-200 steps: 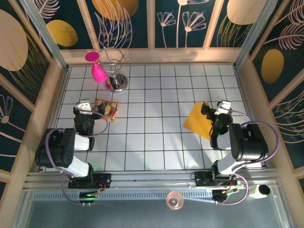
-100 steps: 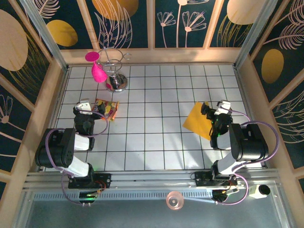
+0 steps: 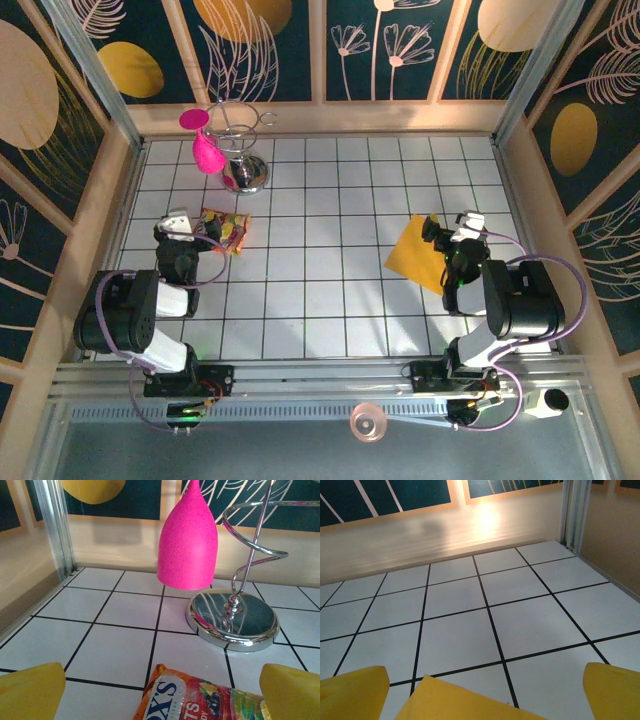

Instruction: Fold a paper plane with a square sheet of paper (pick it up from the middle)

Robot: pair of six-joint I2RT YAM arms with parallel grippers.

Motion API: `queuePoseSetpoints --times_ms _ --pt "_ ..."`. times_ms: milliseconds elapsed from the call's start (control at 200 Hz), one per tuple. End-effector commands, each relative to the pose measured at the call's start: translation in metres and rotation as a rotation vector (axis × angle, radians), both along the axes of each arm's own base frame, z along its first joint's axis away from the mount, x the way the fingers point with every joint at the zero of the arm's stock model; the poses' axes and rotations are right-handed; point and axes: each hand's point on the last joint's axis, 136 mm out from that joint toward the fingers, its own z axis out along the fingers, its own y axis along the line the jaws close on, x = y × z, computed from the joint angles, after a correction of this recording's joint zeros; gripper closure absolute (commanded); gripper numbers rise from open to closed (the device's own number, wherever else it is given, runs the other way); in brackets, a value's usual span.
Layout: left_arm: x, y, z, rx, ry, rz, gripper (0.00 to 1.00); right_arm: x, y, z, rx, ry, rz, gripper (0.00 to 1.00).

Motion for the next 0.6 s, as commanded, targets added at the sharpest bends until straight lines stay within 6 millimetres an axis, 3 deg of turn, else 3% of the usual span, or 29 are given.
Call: queuePoseSetpoints --times_ms 0,200,390,501,596 --pt "-0.005 0.011 0.009 -0.021 -0.050 0.061 0.01 0.006 -0.002 0.013 -0.009 -0.046 -0.003 0.01" --pt "-0.027 0.021 0.025 -0.037 -0.131 0.117 0.01 0.006 -0.004 0.029 -0.036 -0.039 -0.047 0.01" --pt "-0.034 0.040 0.049 -0.082 -0.125 0.236 0.01 0.027 -0.002 0.054 0.017 0.086 -0.126 0.01" --pt "-0.032 0.048 0.067 -0.220 -0.107 0.296 0.01 0.039 0.016 0.061 0.148 0.205 -0.095 0.01" --pt "-0.028 0.040 0.079 -0.347 -0.095 0.259 0.01 0.042 0.040 0.064 0.223 0.278 -0.044 0.01"
